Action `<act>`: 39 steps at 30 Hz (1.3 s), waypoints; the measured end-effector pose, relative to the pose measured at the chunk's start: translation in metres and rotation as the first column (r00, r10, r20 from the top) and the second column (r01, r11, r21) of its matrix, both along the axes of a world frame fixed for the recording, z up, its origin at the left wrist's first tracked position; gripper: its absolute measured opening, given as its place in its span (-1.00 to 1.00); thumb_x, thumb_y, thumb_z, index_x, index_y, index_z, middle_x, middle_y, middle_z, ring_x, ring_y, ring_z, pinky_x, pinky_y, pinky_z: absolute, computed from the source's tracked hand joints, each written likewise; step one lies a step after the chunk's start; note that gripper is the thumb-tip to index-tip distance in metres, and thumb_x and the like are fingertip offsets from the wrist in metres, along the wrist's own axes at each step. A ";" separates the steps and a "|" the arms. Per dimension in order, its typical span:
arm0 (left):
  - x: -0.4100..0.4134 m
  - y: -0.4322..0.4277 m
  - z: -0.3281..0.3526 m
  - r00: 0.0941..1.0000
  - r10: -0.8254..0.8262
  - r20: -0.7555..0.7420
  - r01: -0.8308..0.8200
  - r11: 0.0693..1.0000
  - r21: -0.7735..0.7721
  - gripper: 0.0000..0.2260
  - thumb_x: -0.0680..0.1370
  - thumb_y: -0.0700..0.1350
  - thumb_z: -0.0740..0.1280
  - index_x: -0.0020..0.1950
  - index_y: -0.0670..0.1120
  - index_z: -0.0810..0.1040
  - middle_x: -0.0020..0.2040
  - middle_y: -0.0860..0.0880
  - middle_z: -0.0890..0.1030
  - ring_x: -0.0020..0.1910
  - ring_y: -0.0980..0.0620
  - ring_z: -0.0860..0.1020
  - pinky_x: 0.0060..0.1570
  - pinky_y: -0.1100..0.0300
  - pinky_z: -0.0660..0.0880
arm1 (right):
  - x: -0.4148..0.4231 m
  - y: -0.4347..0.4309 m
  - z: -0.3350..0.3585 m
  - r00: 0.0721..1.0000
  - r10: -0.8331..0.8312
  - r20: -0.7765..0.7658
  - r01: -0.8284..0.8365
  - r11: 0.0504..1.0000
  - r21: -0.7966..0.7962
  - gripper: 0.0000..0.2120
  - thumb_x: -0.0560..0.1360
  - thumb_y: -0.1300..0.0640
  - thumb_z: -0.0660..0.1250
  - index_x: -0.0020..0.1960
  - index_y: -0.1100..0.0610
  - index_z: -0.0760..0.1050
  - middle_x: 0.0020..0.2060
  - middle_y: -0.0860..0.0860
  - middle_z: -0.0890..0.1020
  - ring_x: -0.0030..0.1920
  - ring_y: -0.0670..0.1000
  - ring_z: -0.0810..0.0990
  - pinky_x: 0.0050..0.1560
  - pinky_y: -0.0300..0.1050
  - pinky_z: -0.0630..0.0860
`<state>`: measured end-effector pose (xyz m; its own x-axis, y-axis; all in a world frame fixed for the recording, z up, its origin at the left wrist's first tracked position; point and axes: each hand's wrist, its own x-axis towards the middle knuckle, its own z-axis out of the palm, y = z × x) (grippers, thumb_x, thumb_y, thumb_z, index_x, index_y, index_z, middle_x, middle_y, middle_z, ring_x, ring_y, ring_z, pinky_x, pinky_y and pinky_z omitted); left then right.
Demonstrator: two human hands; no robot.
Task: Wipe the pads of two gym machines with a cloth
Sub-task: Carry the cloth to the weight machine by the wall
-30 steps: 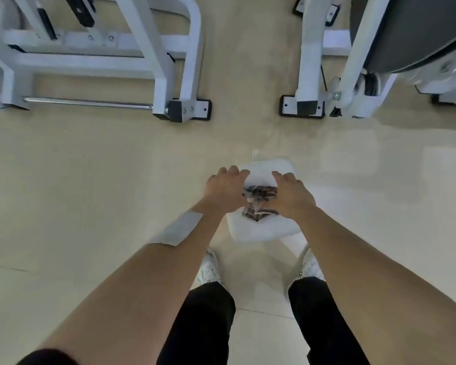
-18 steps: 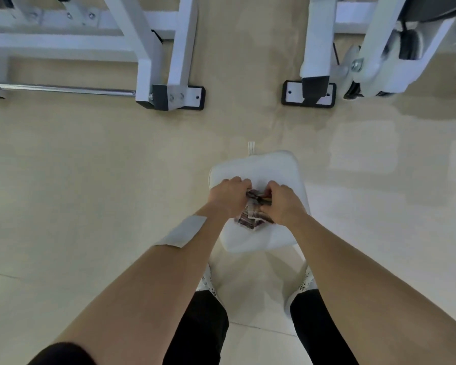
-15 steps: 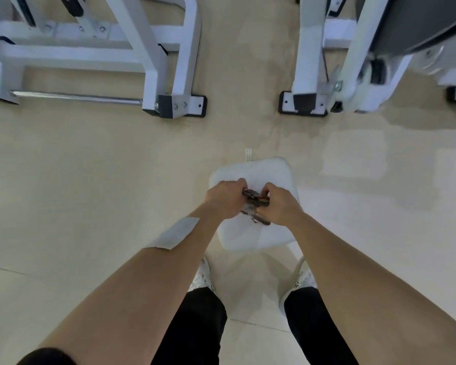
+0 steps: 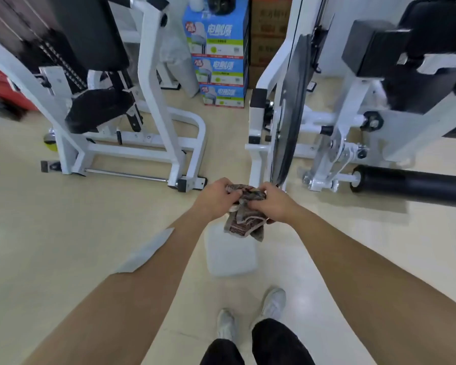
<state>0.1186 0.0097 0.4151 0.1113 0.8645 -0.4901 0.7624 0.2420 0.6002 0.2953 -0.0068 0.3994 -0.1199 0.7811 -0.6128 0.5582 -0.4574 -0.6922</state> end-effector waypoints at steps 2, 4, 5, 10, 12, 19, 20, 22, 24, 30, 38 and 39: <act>0.019 0.004 0.045 0.997 0.004 0.074 -0.007 0.999 0.042 -0.75 0.59 0.07 0.32 0.11 -0.10 0.50 -0.17 -0.04 0.58 -0.21 -0.05 0.55 -0.29 0.10 0.50 | 0.020 0.002 0.046 0.997 -0.074 -0.014 0.075 0.994 0.079 -0.65 0.46 0.01 0.46 0.12 0.07 0.39 -0.01 0.09 0.61 -0.04 0.10 0.64 -0.16 0.04 0.66; 0.041 0.005 0.082 0.993 -0.015 0.121 0.006 0.997 0.078 -0.80 0.60 0.02 0.33 0.08 -0.08 0.47 -0.15 -0.07 0.58 -0.22 -0.05 0.53 -0.30 0.12 0.47 | 0.041 0.003 0.084 0.980 -0.200 -0.009 0.198 0.962 0.187 -0.58 0.41 0.00 0.52 0.13 0.06 0.39 0.01 0.09 0.62 -0.01 0.09 0.63 -0.03 0.06 0.63; 0.052 0.005 0.097 0.991 -0.032 0.131 0.019 0.995 0.100 -0.82 0.59 0.01 0.34 0.07 -0.07 0.46 -0.12 -0.07 0.58 -0.17 -0.06 0.55 -0.24 0.12 0.48 | 0.052 0.002 0.101 0.962 -0.273 -0.014 0.269 0.935 0.230 -0.54 0.37 -0.03 0.55 0.13 0.06 0.40 0.00 0.08 0.63 -0.01 0.07 0.63 0.02 0.05 0.61; 0.119 -0.009 0.167 0.948 -0.056 0.312 0.013 0.990 0.137 -0.65 0.36 0.11 0.42 0.05 -0.02 0.49 -0.06 -0.09 0.65 -0.03 -0.09 0.66 0.04 -0.13 0.61 | 0.106 -0.011 0.173 0.809 -0.555 -0.192 0.587 0.746 0.316 -0.63 0.36 -0.10 0.53 -0.01 0.03 0.43 -0.06 0.06 0.63 -0.03 0.09 0.64 0.07 0.13 0.60; 0.153 -0.015 0.195 0.936 -0.096 0.338 0.035 0.983 0.181 -0.67 0.39 0.09 0.43 0.06 -0.01 0.48 -0.03 -0.13 0.65 -0.03 -0.12 0.66 0.06 -0.17 0.59 | 0.132 -0.017 0.201 0.800 -0.549 -0.242 0.600 0.735 0.315 -0.75 0.43 -0.08 0.44 -0.07 0.03 0.46 -0.09 0.08 0.64 -0.06 0.12 0.65 0.03 0.14 0.61; 0.317 -0.019 0.282 0.822 -0.259 0.506 0.118 0.949 0.293 -0.78 0.57 -0.14 0.34 0.21 0.01 0.51 -0.07 -0.06 0.62 -0.10 -0.11 0.63 -0.16 0.00 0.63 | 0.272 -0.026 0.299 0.820 -0.391 -0.419 0.558 0.713 0.426 -0.78 0.52 -0.03 0.39 0.14 -0.07 0.48 0.03 -0.02 0.64 0.03 0.02 0.64 0.06 0.04 0.61; 0.345 -0.019 0.293 0.809 -0.281 0.516 0.124 0.940 0.318 -0.77 0.57 -0.14 0.31 0.22 0.03 0.53 -0.05 -0.04 0.63 -0.10 -0.05 0.62 -0.14 0.06 0.60 | 0.300 -0.026 0.311 0.817 -0.377 -0.436 0.560 0.696 0.449 -0.82 0.52 -0.02 0.40 0.10 -0.11 0.49 0.01 -0.02 0.65 0.03 0.03 0.65 0.08 0.08 0.61; 0.403 -0.019 0.315 0.784 -0.297 0.545 0.122 0.935 0.334 -0.74 0.58 -0.18 0.27 0.20 0.07 0.58 0.01 -0.07 0.67 -0.06 -0.01 0.63 -0.06 0.07 0.59 | 0.363 -0.025 0.329 0.814 -0.369 -0.449 0.570 0.656 0.494 -0.80 0.50 -0.05 0.39 0.11 -0.15 0.52 0.04 0.02 0.66 0.06 0.07 0.65 0.13 0.16 0.60; 0.463 -0.017 0.333 0.761 -0.290 0.580 0.111 0.939 0.325 -0.69 0.56 -0.24 0.25 0.21 0.04 0.62 0.02 -0.13 0.69 -0.06 -0.03 0.65 -0.01 0.06 0.60 | 0.430 -0.027 0.342 0.811 -0.360 -0.461 0.577 0.625 0.527 -0.70 0.49 -0.06 0.37 0.21 -0.09 0.53 0.08 0.03 0.66 0.10 0.07 0.65 0.16 0.17 0.60; 0.631 -0.019 0.361 0.775 -0.279 0.567 0.126 0.947 0.294 -0.72 0.54 -0.28 0.26 0.19 -0.04 0.59 -0.08 -0.14 0.68 -0.20 0.01 0.62 -0.12 0.14 0.58 | 0.613 -0.039 0.373 0.814 -0.374 -0.443 0.570 0.661 0.488 -0.69 0.48 0.09 0.49 0.20 0.00 0.54 0.06 0.11 0.68 0.00 0.10 0.71 0.08 0.10 0.64; 0.788 0.052 0.344 0.912 -0.263 0.314 0.138 0.919 0.369 -0.89 0.53 -0.20 0.22 -0.06 -0.06 0.53 -0.14 -0.06 0.61 -0.21 -0.07 0.57 -0.14 0.04 0.55 | 0.787 -0.005 0.368 0.722 -0.556 -0.412 0.689 0.516 0.509 -0.66 0.48 0.03 0.47 0.20 0.08 0.51 -0.16 -0.05 0.60 -0.23 -0.11 0.60 -0.33 -0.28 0.47; 0.806 0.065 0.338 0.922 -0.263 0.285 0.144 0.914 0.379 -0.90 0.52 -0.21 0.21 -0.11 -0.05 0.49 -0.17 -0.07 0.56 -0.22 -0.08 0.51 -0.17 0.06 0.50 | 0.807 0.004 0.363 0.723 -0.564 -0.400 0.686 0.518 0.511 -0.70 0.48 0.04 0.47 0.17 0.09 0.53 -0.17 -0.06 0.60 -0.25 -0.12 0.59 -0.36 -0.32 0.45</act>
